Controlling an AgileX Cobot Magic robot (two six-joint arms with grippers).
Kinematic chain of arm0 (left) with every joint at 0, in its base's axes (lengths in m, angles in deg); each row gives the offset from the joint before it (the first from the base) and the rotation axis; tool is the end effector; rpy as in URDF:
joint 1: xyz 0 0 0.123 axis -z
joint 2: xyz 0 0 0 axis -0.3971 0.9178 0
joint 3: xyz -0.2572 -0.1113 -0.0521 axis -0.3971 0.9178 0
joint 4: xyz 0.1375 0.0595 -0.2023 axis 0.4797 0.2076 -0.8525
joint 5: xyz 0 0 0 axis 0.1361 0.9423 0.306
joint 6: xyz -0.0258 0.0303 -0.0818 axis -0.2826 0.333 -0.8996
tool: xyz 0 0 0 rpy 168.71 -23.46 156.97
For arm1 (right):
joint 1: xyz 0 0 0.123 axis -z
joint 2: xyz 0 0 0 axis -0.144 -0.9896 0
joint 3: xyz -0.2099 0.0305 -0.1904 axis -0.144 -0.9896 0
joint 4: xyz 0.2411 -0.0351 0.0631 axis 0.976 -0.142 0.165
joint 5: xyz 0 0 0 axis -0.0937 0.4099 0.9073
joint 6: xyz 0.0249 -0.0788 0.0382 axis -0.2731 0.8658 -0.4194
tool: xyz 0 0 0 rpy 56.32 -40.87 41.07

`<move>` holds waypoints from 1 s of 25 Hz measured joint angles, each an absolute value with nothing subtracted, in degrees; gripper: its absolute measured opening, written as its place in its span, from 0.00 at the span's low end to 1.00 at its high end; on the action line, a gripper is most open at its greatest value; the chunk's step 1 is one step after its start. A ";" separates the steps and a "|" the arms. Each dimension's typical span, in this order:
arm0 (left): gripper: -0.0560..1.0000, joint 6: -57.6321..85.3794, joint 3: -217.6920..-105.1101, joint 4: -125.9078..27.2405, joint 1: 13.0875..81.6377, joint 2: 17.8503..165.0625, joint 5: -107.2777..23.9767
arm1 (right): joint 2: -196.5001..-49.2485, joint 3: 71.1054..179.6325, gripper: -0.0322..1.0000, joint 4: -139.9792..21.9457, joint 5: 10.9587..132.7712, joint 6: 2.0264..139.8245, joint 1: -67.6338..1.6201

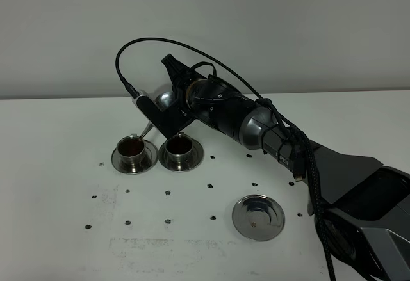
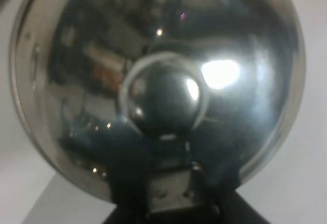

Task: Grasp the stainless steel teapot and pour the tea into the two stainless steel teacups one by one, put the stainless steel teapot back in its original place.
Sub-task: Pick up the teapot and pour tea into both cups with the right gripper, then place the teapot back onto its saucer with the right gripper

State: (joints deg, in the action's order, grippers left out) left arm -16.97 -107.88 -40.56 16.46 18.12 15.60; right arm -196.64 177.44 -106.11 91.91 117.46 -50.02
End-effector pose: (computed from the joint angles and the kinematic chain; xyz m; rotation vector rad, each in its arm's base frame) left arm -0.0001 -0.0066 0.2645 -0.0657 2.0881 0.0077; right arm 0.4523 0.3659 0.1768 -2.1209 0.8399 -0.9501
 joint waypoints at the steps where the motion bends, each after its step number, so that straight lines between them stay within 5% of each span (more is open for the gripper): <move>1: 0.74 -16.97 -107.88 -40.56 16.46 18.12 15.60 | -196.64 177.44 0.20 -105.50 91.91 117.46 -50.02; 25: 0.74 -16.97 -107.88 -40.56 16.46 18.12 15.60 | -190.48 177.33 0.20 -89.97 97.56 116.39 -48.87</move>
State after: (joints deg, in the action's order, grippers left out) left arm -16.97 -107.88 -40.56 16.46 18.12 15.60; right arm -190.48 177.33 -89.97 97.56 116.39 -48.87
